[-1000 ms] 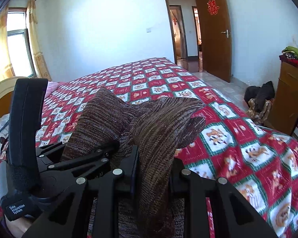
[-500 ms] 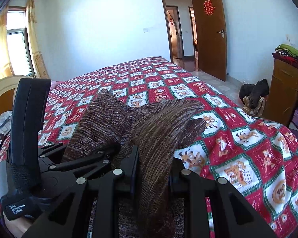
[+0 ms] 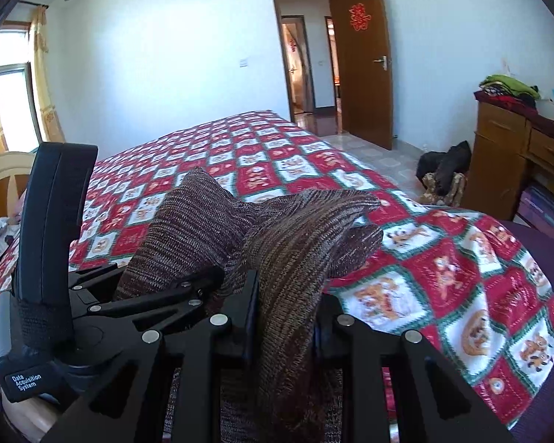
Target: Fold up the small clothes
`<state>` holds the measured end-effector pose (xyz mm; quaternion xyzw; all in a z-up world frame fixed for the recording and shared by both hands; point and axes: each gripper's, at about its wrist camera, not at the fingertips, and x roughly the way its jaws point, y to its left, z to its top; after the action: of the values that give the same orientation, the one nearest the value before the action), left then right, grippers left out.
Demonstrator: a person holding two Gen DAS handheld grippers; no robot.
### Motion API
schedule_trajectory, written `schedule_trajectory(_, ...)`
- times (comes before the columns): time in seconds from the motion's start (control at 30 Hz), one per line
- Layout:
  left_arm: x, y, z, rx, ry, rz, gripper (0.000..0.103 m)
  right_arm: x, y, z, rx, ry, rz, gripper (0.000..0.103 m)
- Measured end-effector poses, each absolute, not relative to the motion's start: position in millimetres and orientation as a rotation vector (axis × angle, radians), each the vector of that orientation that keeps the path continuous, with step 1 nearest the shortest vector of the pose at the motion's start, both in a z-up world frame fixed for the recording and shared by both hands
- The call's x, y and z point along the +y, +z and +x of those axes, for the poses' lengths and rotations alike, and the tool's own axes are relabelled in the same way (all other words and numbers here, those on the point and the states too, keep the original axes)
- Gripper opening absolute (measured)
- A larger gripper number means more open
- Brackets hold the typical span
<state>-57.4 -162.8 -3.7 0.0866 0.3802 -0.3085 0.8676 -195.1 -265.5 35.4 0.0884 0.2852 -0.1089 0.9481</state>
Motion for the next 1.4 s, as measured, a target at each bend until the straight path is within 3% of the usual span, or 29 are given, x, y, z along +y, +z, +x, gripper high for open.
schedule_trajectory(0.73,-274.4,-2.6,-43.7,0.726,-0.757,0.251,0.039,-361.4,38.4,-193.4,0.513,-0.379,0.191,0.024)
schedule_trajectory(1.03,-310.7,-40.5,-25.3,0.805,-0.732,0.287,0.040,-410.3,-1.8,-168.2,0.620,-0.436,0.206,0.024)
schedule_trajectory(1.13,-307.4,-44.7,-20.2,0.838,-0.734,0.260,0.043,-421.3,-17.5,-167.1,0.643,-0.438,0.256,0.024)
schedule_trajectory(1.27,-302.9,-49.7,-6.7,0.919,-0.727,0.205,0.062,-433.1,-29.5,-168.2,0.649,-0.422,0.324,0.025)
schedule_trajectory(1.4,-290.0,-50.3,3.1,1.005,-0.731,0.118,0.071,-439.1,-30.8,-173.6,0.643,-0.398,0.370,0.029)
